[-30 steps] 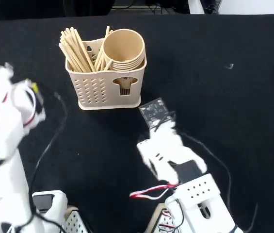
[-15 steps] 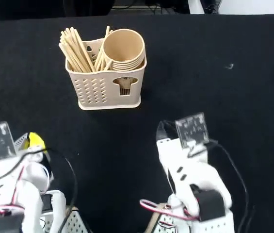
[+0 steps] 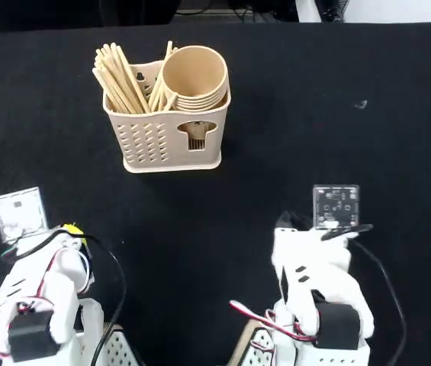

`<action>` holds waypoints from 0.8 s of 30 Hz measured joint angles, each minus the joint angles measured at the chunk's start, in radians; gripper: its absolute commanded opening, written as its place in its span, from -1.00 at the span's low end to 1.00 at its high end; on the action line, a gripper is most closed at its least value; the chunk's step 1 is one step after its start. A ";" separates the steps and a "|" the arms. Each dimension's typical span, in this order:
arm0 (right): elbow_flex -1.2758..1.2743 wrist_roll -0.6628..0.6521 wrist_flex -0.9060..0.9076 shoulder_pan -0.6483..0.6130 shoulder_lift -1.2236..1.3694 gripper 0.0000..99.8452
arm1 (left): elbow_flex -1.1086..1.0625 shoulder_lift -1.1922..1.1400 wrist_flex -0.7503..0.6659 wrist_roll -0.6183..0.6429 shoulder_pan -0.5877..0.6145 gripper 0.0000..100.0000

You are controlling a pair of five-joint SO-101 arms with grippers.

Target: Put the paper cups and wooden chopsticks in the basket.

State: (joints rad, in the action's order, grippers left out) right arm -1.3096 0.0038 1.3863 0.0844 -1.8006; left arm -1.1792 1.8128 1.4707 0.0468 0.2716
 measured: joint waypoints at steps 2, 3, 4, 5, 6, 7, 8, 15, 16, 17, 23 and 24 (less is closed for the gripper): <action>0.000 -0.015 0.021 0.023 0.000 -0.98 | -0.071 0.000 -0.063 -0.003 0.000 -0.94; -0.005 -0.020 0.029 0.025 0.000 -0.98 | -0.114 0.000 -0.097 -0.003 0.000 -0.94; -0.020 -0.023 0.031 0.028 0.000 -0.98 | -0.160 0.000 -0.132 -0.003 0.000 -0.94; -0.043 -0.023 0.031 0.029 0.000 -0.98 | -0.201 0.000 -0.158 -0.003 0.000 -0.94; -0.071 -0.023 0.031 0.028 0.000 -0.98 | -0.233 -0.002 -0.170 -0.003 0.000 -0.94; -0.104 -0.023 0.031 0.028 0.000 -0.98 | -0.264 -0.002 -0.173 -0.003 0.000 -0.94; -0.140 -0.023 0.031 0.028 0.000 -0.98 | -0.293 0.000 -0.170 -0.003 0.000 -0.94; -0.272 -0.023 -0.034 0.028 0.000 -0.98 | -0.411 0.008 -0.149 -0.003 0.000 -0.94; -0.299 -0.023 -0.040 0.029 0.000 -0.98 | -0.440 0.009 -0.153 -0.003 0.000 -0.94; -0.333 -0.023 -0.051 0.029 0.000 -0.98 | -0.477 0.009 -0.166 -0.003 0.000 -0.94; -0.371 -0.034 -0.071 0.029 0.000 -0.98 | -0.497 0.000 -0.181 -0.003 0.002 -0.94; -0.371 -0.034 -0.072 0.029 0.000 -0.98 | -0.497 0.000 -0.181 -0.003 0.002 -0.94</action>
State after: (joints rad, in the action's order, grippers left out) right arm -1.6809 -0.0299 1.3142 0.1135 -1.8006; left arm -1.6763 1.8128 1.2896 0.0437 0.2731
